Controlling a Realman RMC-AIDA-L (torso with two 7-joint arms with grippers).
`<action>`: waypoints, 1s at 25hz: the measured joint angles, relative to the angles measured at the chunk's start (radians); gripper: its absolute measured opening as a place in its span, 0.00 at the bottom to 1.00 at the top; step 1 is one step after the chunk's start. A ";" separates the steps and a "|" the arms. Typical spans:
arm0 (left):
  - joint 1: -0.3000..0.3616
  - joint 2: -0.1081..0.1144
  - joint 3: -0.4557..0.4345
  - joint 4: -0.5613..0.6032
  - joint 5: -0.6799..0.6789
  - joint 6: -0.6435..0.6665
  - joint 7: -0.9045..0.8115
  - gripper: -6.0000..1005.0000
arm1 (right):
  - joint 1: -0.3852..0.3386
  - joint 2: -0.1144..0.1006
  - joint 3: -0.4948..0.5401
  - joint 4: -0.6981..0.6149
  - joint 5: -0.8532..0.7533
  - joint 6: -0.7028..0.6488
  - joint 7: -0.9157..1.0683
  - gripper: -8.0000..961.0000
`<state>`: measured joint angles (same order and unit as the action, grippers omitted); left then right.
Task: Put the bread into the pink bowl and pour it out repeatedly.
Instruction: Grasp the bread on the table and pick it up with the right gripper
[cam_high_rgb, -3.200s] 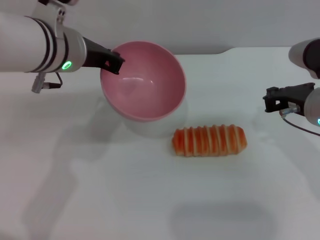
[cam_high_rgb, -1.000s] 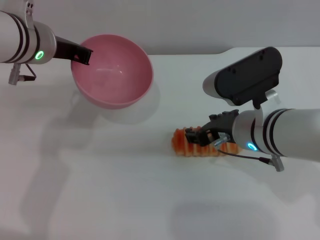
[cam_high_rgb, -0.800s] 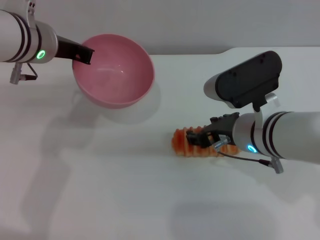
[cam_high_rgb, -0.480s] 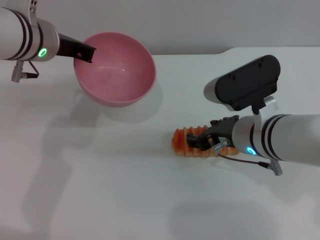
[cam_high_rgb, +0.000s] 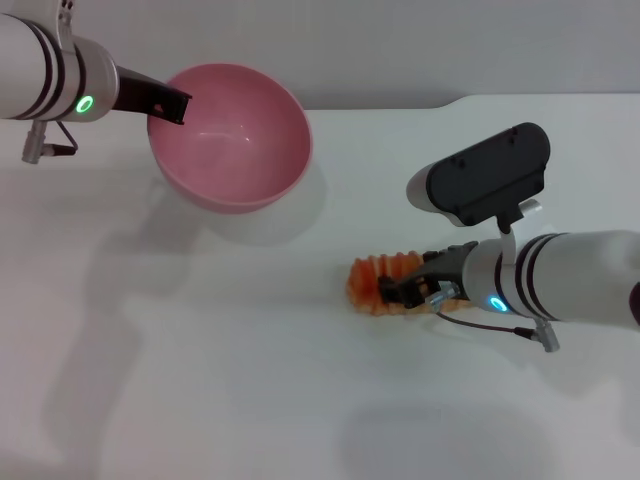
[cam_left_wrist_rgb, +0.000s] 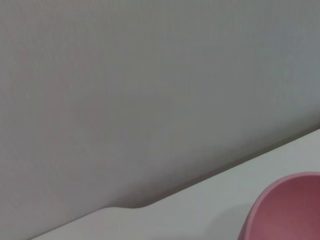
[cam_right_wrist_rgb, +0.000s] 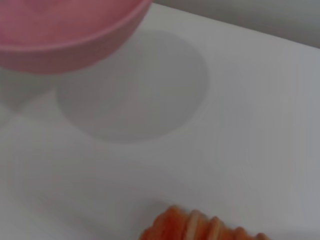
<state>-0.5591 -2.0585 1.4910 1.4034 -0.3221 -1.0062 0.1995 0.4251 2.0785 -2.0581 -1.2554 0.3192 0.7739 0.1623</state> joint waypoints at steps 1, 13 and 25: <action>0.000 0.000 0.000 0.001 0.000 0.000 0.000 0.05 | 0.004 -0.001 0.000 0.000 0.000 0.009 0.000 0.73; 0.000 0.000 0.003 0.001 0.000 0.000 0.000 0.05 | 0.000 -0.003 -0.015 -0.068 -0.043 0.080 -0.034 0.57; 0.001 -0.002 0.012 -0.004 0.000 0.012 0.012 0.05 | -0.004 -0.005 -0.009 -0.170 -0.046 0.132 -0.060 0.48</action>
<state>-0.5577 -2.0602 1.5033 1.3990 -0.3221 -0.9943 0.2117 0.4212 2.0737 -2.0673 -1.4253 0.2737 0.9059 0.1019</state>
